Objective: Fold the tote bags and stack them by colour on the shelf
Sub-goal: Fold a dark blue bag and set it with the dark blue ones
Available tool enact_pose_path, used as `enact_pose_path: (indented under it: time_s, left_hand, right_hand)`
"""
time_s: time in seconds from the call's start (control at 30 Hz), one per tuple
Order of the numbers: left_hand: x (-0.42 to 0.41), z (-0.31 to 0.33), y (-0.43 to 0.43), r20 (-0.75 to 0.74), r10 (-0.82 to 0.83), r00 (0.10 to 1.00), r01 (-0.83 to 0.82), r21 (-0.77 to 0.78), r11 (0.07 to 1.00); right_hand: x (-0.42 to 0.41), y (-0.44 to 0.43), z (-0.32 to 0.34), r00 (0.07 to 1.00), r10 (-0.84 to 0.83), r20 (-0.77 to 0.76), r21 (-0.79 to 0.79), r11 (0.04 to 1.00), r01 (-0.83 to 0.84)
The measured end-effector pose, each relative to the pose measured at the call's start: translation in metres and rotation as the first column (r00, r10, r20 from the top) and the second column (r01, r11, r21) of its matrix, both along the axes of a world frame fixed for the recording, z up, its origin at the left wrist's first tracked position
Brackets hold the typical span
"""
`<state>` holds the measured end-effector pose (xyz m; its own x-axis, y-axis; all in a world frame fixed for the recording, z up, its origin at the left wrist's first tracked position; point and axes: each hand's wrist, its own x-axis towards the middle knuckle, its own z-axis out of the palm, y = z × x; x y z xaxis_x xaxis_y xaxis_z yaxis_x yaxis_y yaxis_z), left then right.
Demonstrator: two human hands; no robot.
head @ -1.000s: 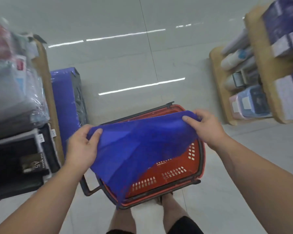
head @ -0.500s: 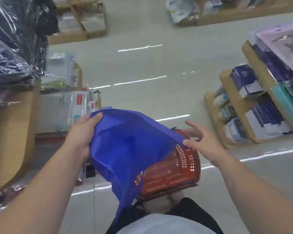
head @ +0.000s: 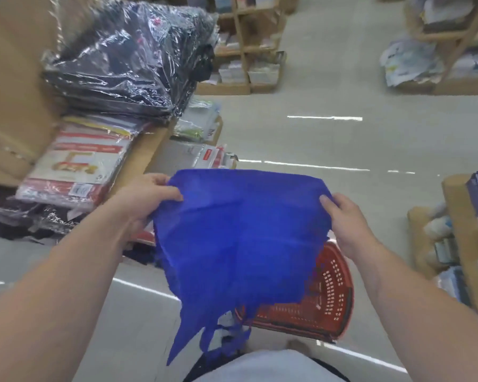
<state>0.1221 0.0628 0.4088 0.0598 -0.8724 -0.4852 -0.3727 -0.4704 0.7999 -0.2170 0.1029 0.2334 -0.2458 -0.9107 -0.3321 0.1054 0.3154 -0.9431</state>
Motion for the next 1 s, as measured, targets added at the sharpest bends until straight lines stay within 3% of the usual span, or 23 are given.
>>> enact_pose_path:
  time_s: [0.07, 0.2, 0.37, 0.47, 0.57, 0.63, 0.67, 0.7, 0.77, 0.87, 0.93, 1.0]
  left_hand:
    - [0.017, -0.005, 0.024, 0.11, -0.001, 0.994, 0.005, -0.033, 0.999]
    - [0.042, -0.016, 0.07, 0.081, 0.048, 0.996, -0.041, -0.078, 0.996]
    - [0.067, -0.002, 0.109, 0.15, 0.004, 0.989, 0.01, -0.098, 0.995]
    - [0.075, 0.006, 0.127, 0.154, -0.056, 0.986, 0.074, -0.112, 0.991]
    - [0.079, 0.012, 0.141, 0.043, -0.023, 0.999, 0.034, -0.255, 0.966]
    - [0.092, 0.017, 0.151, 0.041, 0.016, 0.999, -0.001, -0.342, 0.94]
    - [0.103, 0.019, 0.157, 0.059, 0.057, 0.997, -0.031, -0.379, 0.925]
    - [0.119, 0.017, 0.163, 0.061, 0.128, 0.99, -0.093, -0.401, 0.911]
    - [0.156, 0.014, 0.179, -0.03, 0.329, 0.944, -0.308, -0.436, 0.845]
    - [0.226, 0.016, 0.203, -0.263, 0.642, 0.72, -0.684, -0.421, 0.596]
    - [0.281, 0.016, 0.223, -0.406, 0.743, 0.532, -0.844, -0.324, 0.428]
    - [0.323, 0.018, 0.239, -0.507, 0.778, 0.373, -0.928, -0.226, 0.297]
  right_hand:
    - [-0.006, -0.007, 0.015, 0.999, -0.034, 0.01, -0.007, 0.999, 0.034]
    - [0.008, -0.02, 0.053, 0.995, 0.018, -0.096, -0.089, 0.996, -0.027]
    - [0.067, -0.026, 0.111, 0.917, 0.268, -0.295, -0.218, 0.916, -0.338]
    - [0.13, -0.021, 0.151, 0.75, 0.493, -0.441, -0.241, 0.74, -0.628]
    - [0.206, -0.005, 0.191, 0.461, 0.653, -0.601, -0.182, 0.45, -0.874]
    - [0.255, 0.006, 0.206, 0.294, 0.655, -0.696, -0.131, 0.286, -0.949]
    - [0.277, 0.01, 0.21, 0.287, 0.618, -0.732, -0.154, 0.261, -0.953]
    - [0.296, 0.013, 0.212, 0.326, 0.575, -0.75, -0.198, 0.274, -0.941]
    - [0.326, 0.016, 0.205, 0.491, 0.448, -0.747, -0.327, 0.396, -0.858]
    - [0.35, 0.034, 0.176, 0.68, 0.193, -0.707, -0.476, 0.58, -0.661]
    - [0.362, 0.052, 0.146, 0.715, 0.157, -0.681, -0.449, 0.683, -0.577]
    - [0.367, 0.069, 0.116, 0.679, 0.131, -0.723, -0.333, 0.795, -0.508]
